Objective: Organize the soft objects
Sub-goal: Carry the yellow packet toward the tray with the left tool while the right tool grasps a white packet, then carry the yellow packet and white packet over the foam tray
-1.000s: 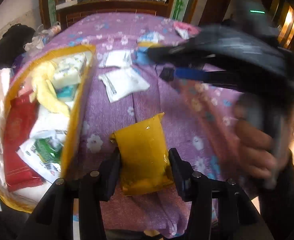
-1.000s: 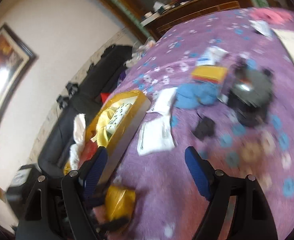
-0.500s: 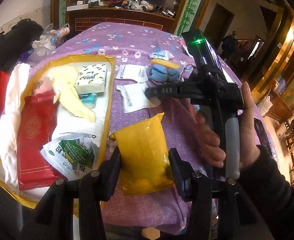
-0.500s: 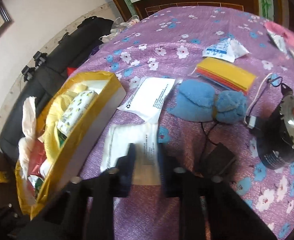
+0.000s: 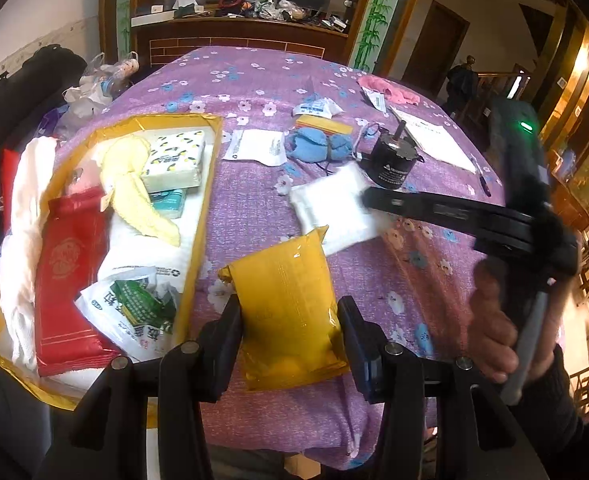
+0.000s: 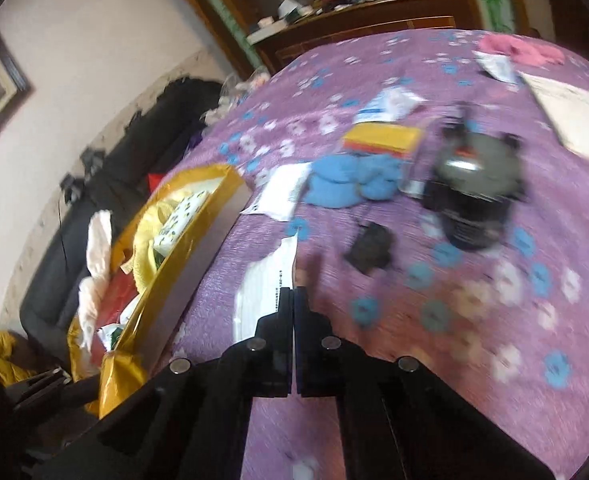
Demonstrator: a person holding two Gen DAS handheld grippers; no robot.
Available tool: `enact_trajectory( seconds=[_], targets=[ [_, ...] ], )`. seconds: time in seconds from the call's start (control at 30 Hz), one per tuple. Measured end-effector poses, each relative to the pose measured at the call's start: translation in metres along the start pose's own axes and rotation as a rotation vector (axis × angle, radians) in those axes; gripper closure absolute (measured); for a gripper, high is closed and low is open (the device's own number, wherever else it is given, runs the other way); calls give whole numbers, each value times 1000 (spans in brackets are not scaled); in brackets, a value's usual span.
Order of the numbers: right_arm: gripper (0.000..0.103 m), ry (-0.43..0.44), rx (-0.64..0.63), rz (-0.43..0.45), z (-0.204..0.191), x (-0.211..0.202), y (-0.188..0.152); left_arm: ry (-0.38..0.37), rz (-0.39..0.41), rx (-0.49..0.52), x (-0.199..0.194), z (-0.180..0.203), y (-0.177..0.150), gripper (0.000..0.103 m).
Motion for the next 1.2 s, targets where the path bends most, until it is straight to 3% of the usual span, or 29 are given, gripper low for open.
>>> enact_trajectory(
  seconds=[0.33,0.73,1.2],
  targets=[
    [103,39,95,82,32,-40,-20,13,-26,27,10,14,2,53],
    [103,88,69,175,21,-70,-17,17,-24,14,10,13,0,53],
    [103,118,74,209,16,-80,-15,13,-25,3,11,9,-1,53]
  ],
)
Point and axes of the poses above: each gripper's, at about its wrist camera, not at the fingertips, and x roughly the way its jaws point, z to its right, y to its top, the point moved 4 cm from there along x, roughly the way its jaws point, and after that the axes turned 6 degrees about -z, right-handed, at the moved point
